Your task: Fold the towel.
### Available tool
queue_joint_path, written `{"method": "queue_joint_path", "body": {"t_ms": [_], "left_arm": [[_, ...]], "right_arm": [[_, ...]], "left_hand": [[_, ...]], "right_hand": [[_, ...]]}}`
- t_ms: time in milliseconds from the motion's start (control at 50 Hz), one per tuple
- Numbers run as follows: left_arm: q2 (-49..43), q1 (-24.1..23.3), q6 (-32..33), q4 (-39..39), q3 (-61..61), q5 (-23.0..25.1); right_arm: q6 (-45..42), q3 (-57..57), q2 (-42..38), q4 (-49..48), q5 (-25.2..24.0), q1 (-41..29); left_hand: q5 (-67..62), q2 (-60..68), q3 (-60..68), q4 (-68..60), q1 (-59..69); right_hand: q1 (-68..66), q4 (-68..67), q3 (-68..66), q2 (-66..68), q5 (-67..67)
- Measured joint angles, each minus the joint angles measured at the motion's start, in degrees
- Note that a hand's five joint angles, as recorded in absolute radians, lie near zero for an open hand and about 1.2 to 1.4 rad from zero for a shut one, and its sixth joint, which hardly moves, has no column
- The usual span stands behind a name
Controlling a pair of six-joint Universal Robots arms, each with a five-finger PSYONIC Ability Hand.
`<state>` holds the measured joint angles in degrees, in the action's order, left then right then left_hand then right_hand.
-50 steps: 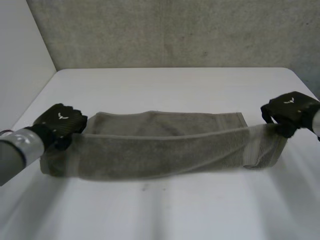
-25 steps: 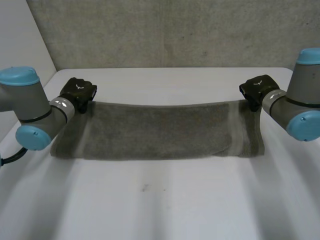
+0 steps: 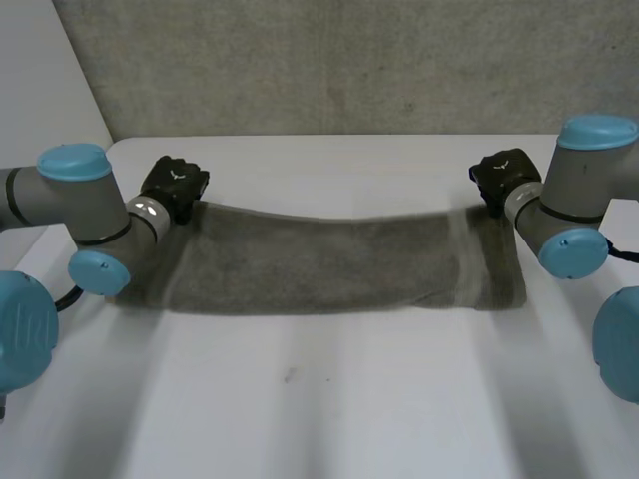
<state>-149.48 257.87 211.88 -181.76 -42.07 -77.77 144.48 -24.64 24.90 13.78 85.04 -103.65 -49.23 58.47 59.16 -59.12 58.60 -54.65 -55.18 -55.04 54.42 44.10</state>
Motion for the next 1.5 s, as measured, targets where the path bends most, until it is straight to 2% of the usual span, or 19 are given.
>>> {"method": "queue_joint_path", "body": {"t_ms": [20,60,100,120,200,320,420,620,700,840,1000,1120,1180,1220,1280,1320,1500], "left_arm": [[-0.09,-0.07,0.01,0.18,0.12,-0.09],[-0.21,-0.49,0.03,0.90,0.27,-0.33],[-0.09,-0.95,0.03,1.49,0.23,-0.47],[0.08,-1.24,0.03,1.85,0.15,-0.54],[1.68,-2.04,-0.12,3.33,-0.82,-0.65],[8.76,-2.45,-1.60,5.43,-7.14,-0.58],[17.08,-2.22,-6.04,4.10,-16.81,-0.24],[34.32,-0.54,-13.67,-4.99,-40.45,0.14],[38.17,-0.19,-14.91,-7.67,-47.25,0.12],[41.70,0.06,-17.40,-11.04,-54.86,0.31],[42.39,0.09,-18.46,-14.54,-58.79,0.39],[42.30,0.13,-18.44,-15.30,-59.37,0.41],[42.26,0.16,-18.41,-15.32,-59.33,0.42],[42.26,0.19,-18.41,-15.30,-59.26,0.42],[42.25,0.24,-18.41,-15.25,-59.17,0.42],[42.25,0.23,-18.41,-15.23,-59.17,0.42],[42.25,0.26,-18.43,-15.35,-59.43,0.42]], "right_arm": [[-0.13,0.27,-0.24,0.01,0.08,-0.04],[-0.68,1.01,-0.75,0.01,0.49,-0.36],[-1.05,1.33,-0.82,0.05,0.88,-0.72],[-1.19,1.45,-0.75,0.09,1.09,-0.94],[-0.93,0.95,0.89,0.45,1.61,-1.52],[2.23,-6.21,9.24,1.04,1.14,-1.64],[3.85,-19.76,19.46,0.67,-0.69,-0.70],[4.47,-50.09,37.02,-5.81,-6.46,4.08],[4.55,-58.95,40.03,-10.42,-7.75,5.42],[4.58,-67.06,39.66,-16.38,-9.52,6.30],[4.62,-67.79,35.37,-19.68,-10.72,6.50],[4.43,-67.01,33.16,-21.59,-10.65,6.68],[4.26,-66.61,32.26,-22.10,-10.54,6.82],[4.17,-66.34,31.83,-22.28,-10.51,6.95],[4.07,-65.80,31.23,-22.52,-10.51,7.39],[4.03,-65.55,31.01,-22.63,-10.52,7.74],[3.83,-64.15,30.26,-23.05,-10.91,11.08]], "left_hand": [[3.63,-4.05,-3.44,3.43,-4.14],[25.50,-25.52,-24.29,24.56,-24.88],[40.32,-39.81,-40.21,40.34,-39.30],[43.09,-43.25,-43.96,43.82,-43.48],[46.47,-47.01,-47.62,47.59,-46.79],[47.31,-48.50,-49.05,49.00,-48.14],[47.43,-48.60,-49.24,49.15,-48.19],[47.46,-48.74,-49.28,49.21,-48.37],[47.46,-48.74,-49.27,49.22,-48.37],[47.46,-48.74,-49.27,49.22,-48.38],[47.46,-48.74,-49.27,49.22,-48.37],[47.46,-48.74,-49.27,49.22,-48.38],[47.46,-48.74,-49.27,49.22,-48.38],[47.46,-48.74,-49.27,49.22,-48.37],[47.46,-48.74,-49.27,49.22,-48.37],[47.46,-48.74,-49.27,49.22,-48.38],[47.46,-48.78,-49.26,49.39,-48.42]], "right_hand": [[8.11,7.83,7.91,-8.02,-7.20],[27.92,27.21,27.47,-27.67,-28.56],[36.94,36.80,37.41,-36.93,-38.63],[39.04,39.57,39.78,-38.94,-40.55],[41.16,40.12,40.79,-39.57,-40.55],[41.39,40.12,40.79,-39.57,-40.55],[41.43,40.12,40.79,-39.57,-40.55],[41.56,40.12,40.79,-39.57,-40.55],[41.48,40.12,40.79,-39.57,-40.54],[40.77,40.11,40.66,-39.57,-40.41],[18.40,19.31,18.80,-18.14,-17.67],[14.80,15.39,15.32,-15.50,-13.96],[9.47,10.41,9.97,-9.59,-9.05],[3.96,5.06,4.98,-3.75,-3.83],[-12.48,-11.71,-11.46,12.56,12.90],[-19.27,-18.55,-18.05,19.15,19.46],[-20.69,-21.63,-21.27,20.49,22.06]]}}
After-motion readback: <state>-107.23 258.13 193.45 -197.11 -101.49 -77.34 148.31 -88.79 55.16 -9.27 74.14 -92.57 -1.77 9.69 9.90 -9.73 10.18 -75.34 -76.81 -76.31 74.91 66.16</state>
